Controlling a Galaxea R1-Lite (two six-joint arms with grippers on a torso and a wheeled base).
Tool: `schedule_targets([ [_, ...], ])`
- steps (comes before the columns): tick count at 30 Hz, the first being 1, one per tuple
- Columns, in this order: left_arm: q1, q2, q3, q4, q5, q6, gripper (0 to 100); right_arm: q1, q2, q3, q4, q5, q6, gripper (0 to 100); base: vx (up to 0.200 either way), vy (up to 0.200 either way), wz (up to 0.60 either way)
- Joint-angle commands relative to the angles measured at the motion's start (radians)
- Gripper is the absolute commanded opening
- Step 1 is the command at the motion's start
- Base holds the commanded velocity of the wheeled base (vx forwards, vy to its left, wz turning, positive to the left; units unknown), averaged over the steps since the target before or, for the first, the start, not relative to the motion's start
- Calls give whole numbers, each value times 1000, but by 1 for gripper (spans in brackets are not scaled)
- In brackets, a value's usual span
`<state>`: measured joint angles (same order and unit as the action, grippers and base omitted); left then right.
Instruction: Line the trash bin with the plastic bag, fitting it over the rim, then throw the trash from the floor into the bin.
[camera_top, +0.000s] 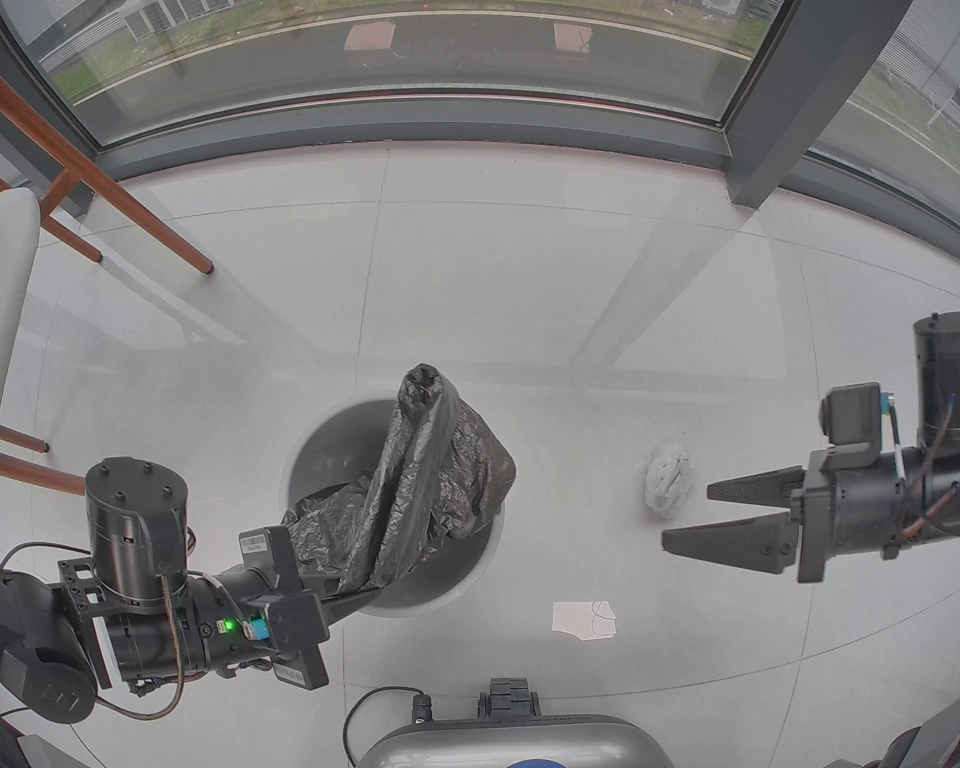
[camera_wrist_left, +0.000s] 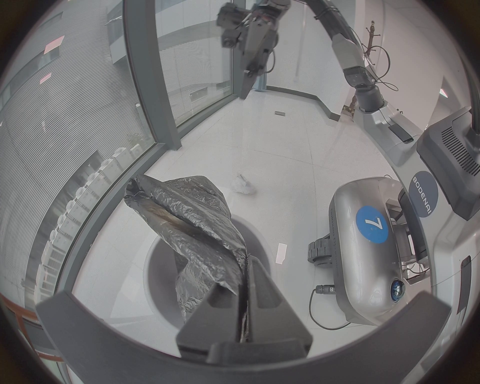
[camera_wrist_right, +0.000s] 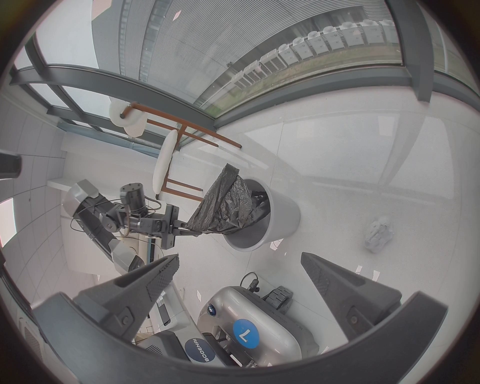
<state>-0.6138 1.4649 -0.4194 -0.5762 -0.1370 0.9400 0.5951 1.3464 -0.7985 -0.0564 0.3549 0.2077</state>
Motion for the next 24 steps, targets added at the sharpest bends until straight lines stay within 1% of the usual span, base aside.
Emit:
schedule_targets([
  [1, -57, 38, -7, -4, 31, -1, 0, 18, 146, -68, -2, -5, -2, 100, 0, 0, 0],
  [5, -60, 40, -6, -2, 37, -4, 0, 34, 188, -107, -2, -28, -7, 100, 0, 0, 0],
  [8, -63, 63, 1, -4, 37, -1, 0, 54, 232, -149, -2, -94, -5, 100, 0, 0, 0],
  [9, -63, 63, 1, -4, 37, -1, 0, 54, 232, -149, -2, -94, -5, 100, 0, 0, 0],
  [10, -76, 80, -2, -7, 39, 2, 0, 69, 254, -171, 0, -126, -1, 100, 0, 0, 0],
  [14, -83, 111, -32, -8, 48, 2, 0, 101, 307, -215, 1, -140, -4, 100, 0, 0, 0],
  [19, -118, 126, -41, -8, 80, 0, 0, 127, 398, -326, 9, -191, -7, 100, 0, 0, 0],
  [20, -121, 126, -41, -8, 86, -1, 0, 130, 415, -355, 13, -195, -7, 100, 0, 0, 0],
  [22, -122, 127, -41, -8, 86, -1, 0, 130, 416, -358, 13, -197, -7, 100, 0, 0, 0],
  [23, -144, 144, -44, -8, 91, -1, 0, 137, 458, -409, 15, -201, -8, 100, 0, 0, 0],
  [24, -147, 144, -44, -8, 91, -3, 0, 135, 468, -421, 15, -201, -8, 100, 0, 0, 0],
])
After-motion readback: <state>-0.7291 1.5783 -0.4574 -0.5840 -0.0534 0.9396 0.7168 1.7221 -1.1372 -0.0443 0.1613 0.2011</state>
